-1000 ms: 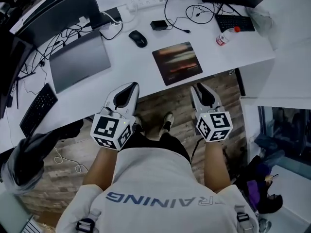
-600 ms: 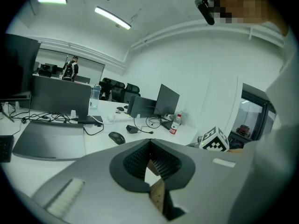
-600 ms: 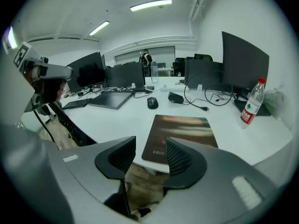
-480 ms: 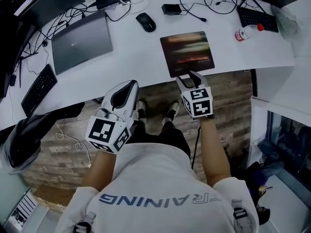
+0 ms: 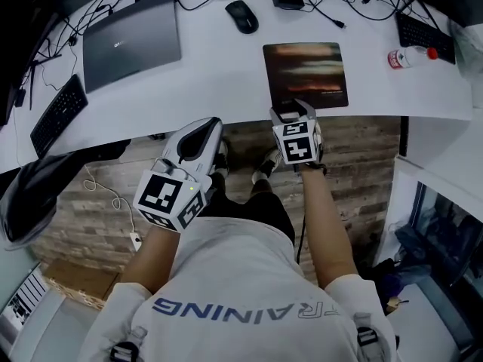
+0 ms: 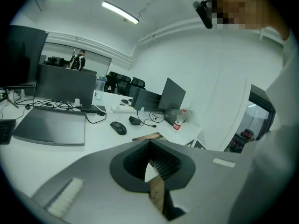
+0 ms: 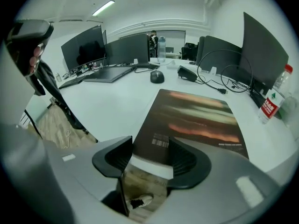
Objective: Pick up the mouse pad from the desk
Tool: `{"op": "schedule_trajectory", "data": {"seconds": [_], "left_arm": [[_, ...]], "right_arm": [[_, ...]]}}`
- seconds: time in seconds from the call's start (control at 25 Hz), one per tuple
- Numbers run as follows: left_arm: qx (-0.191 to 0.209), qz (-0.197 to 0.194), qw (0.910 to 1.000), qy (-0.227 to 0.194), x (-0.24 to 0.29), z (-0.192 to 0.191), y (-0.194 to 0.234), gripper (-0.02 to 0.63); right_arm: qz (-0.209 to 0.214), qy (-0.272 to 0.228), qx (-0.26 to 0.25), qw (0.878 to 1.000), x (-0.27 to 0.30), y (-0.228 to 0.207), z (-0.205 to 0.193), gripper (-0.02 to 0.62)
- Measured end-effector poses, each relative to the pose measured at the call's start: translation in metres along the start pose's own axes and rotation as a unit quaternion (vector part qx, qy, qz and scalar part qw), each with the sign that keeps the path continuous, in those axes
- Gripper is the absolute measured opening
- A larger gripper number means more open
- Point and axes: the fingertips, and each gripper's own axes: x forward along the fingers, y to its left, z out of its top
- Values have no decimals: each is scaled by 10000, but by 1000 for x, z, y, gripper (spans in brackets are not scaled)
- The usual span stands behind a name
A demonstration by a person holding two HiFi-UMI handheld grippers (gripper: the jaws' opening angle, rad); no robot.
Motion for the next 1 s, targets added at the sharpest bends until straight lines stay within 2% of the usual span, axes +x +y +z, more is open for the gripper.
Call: {"op": "schedule_trajectory", "data": {"seconds": [0.2,0.36,0.6,1.0], "left_arm": [[-29,-14,10000,-12,1,5,4,0],[-11,-62,10000,28,1,4,2,0],[66,-170,9998,18,-1,8,-1,0],[143,-409,9984,-363,-11,43,-11,0]], "right_arm": [[-118,-163,265,9994,4,-2,0,253],[-296,-180,393,9986,4,-12,0,153],[-441,-179,446,9979,2,-21,0,78],[-642,-1178,789,9878,-55,-36,37,49]]}}
